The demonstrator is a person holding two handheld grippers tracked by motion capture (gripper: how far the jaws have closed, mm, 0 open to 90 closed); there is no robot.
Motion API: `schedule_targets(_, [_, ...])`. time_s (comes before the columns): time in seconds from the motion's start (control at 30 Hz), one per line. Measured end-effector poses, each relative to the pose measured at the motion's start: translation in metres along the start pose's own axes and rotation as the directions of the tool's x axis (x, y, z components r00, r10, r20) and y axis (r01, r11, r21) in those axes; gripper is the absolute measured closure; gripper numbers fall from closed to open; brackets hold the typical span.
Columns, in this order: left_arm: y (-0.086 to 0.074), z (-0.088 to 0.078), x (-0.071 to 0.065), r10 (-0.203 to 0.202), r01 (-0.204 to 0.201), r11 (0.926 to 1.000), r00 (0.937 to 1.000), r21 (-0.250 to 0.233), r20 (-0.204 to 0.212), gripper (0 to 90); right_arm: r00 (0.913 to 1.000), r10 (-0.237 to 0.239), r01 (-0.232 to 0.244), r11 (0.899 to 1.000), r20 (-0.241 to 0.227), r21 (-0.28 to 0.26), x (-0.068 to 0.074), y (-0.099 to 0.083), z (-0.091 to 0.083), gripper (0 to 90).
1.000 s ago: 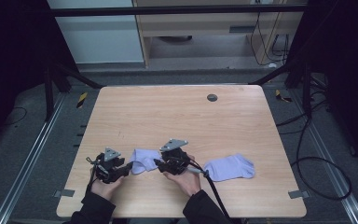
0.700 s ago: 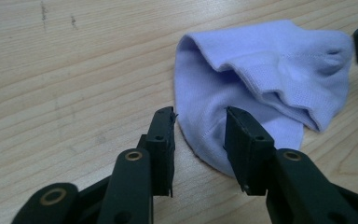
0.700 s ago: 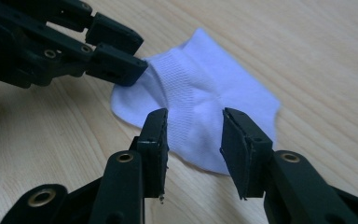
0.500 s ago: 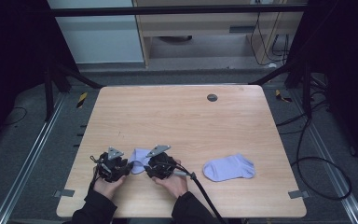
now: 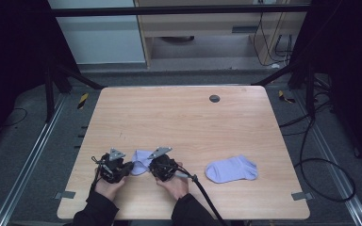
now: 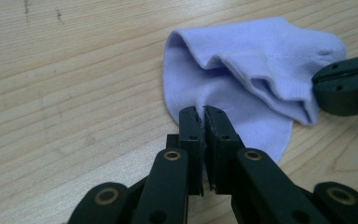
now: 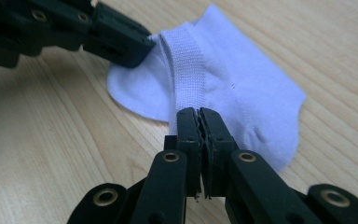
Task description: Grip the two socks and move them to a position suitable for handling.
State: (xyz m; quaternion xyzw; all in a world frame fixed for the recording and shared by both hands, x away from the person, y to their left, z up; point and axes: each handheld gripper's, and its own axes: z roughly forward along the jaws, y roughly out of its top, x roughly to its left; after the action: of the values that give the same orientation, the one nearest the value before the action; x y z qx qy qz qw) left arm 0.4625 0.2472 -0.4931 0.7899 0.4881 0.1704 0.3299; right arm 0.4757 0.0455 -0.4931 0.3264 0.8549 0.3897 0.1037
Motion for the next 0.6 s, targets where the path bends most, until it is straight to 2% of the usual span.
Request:
schedule_targets(0.1, [0.001, -0.001, 0.0, 0.003, -0.003, 1.0, 0.9999, 0.0, 0.011, 86.1, 0.9997, 0.026, -0.026, 0.998, -0.006, -0.048, -0.003, 0.002, -0.01, 88.5])
schedule_targets(0.13, [0.001, -0.002, -0.001, 0.002, -0.002, 1.0, 0.9998, -0.007, 0.019, 86.2, 0.9992, 0.039, -0.039, 0.996, -0.006, -0.08, -0.005, 0.005, -0.017, 88.6])
schedule_targets(0.2, [0.001, -0.003, -0.002, 0.006, -0.006, 1.0, 0.9997, -0.007, 0.022, 86.3, 0.999, 0.046, -0.046, 0.994, -0.001, -0.095, -0.006, 0.006, -0.02, 88.6])
schedule_targets(0.23, [0.002, -0.004, -0.002, 0.01, -0.01, 0.9999, 0.9996, -0.011, 0.027, 86.3, 0.9979, 0.064, -0.062, 0.99, 0.008, -0.124, -0.01, 0.009, -0.026, 88.5])
schedule_targets(0.33, [0.003, -0.005, -0.002, 0.018, -0.018, 0.9998, 0.9992, -0.012, 0.036, 86.4, 0.9945, 0.102, -0.097, 0.982, 0.022, -0.159, -0.016, 0.012, -0.034, 88.5])
schedule_targets(0.47, [0.002, -0.006, -0.002, 0.021, -0.021, 0.9997, 0.999, -0.009, 0.039, 86.3, 0.99, 0.135, -0.127, 0.978, 0.04, -0.166, -0.024, 0.014, -0.038, 88.4])
schedule_targets(0.6, [0.002, -0.005, -0.002, 0.028, -0.028, 0.9996, 0.9986, 0.0, 0.045, 86.3, 0.9816, 0.169, -0.154, 0.976, 0.09, -0.153, -0.037, 0.018, -0.033, 88.2])
